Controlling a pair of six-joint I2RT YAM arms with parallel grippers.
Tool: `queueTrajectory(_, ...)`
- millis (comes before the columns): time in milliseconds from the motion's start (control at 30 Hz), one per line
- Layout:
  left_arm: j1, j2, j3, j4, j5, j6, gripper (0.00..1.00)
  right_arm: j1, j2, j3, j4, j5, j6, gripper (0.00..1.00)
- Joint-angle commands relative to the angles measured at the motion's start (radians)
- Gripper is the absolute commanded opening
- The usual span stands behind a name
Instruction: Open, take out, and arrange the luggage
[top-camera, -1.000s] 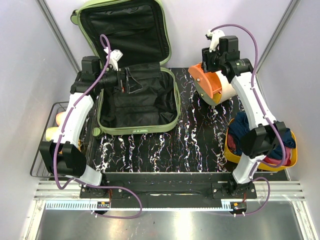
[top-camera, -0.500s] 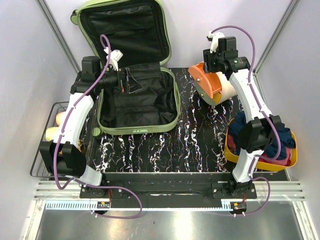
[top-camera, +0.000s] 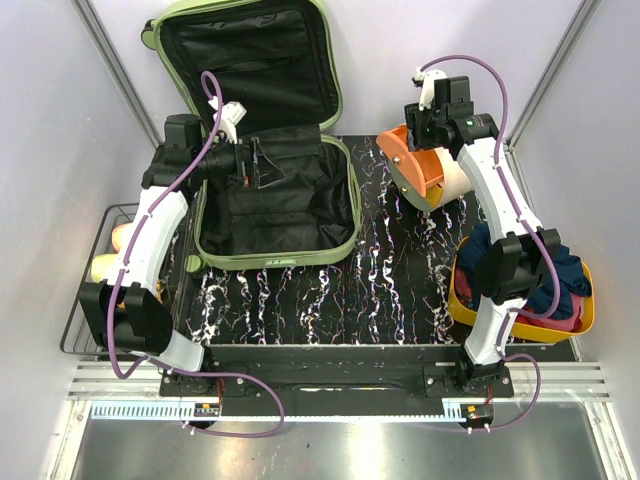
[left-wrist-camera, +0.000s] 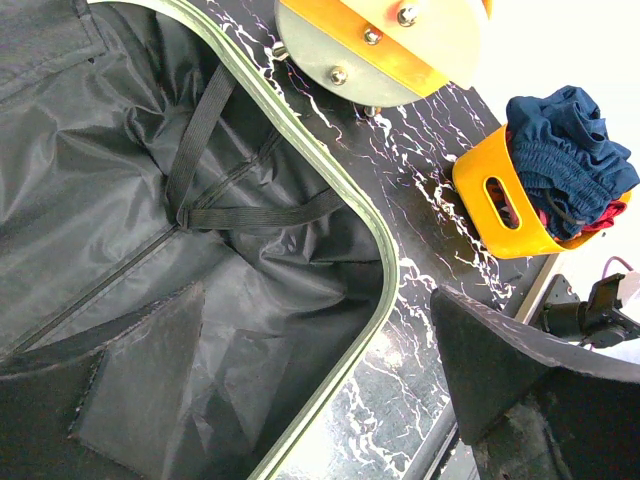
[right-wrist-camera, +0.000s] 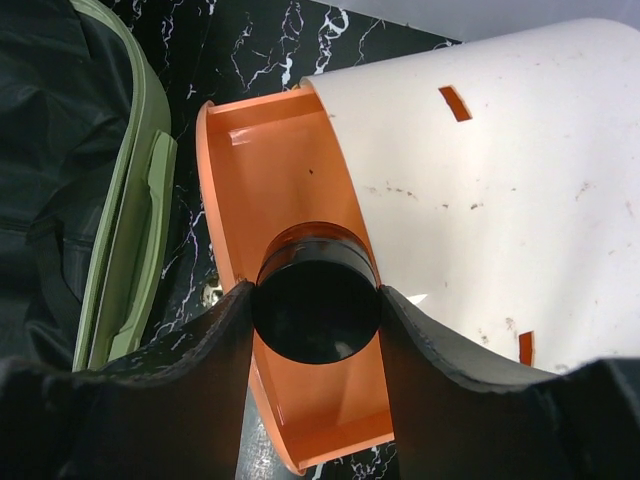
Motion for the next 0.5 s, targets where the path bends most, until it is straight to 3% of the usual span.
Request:
queueTrajectory(0, -0.001, -0.031, 0.01, 0.014, -0.003, 0.001, 0.99, -0.004, -0.003, 0.056, 0.007, 0.004, 0.018, 0.62)
queueTrajectory(267, -0.001, -0.025, 0.021, 0.014, 0.003, -0.004, 0.99, -0.002, -0.02, 0.075, 0.013, -0.094, 0.033, 0.68)
queueTrajectory(467, -0.001, -0.02, 0.027, 0.014, 0.004, -0.001, 0.99, 0.016, -0.044, 0.072, 0.01, -0.278, -0.056, 0.55)
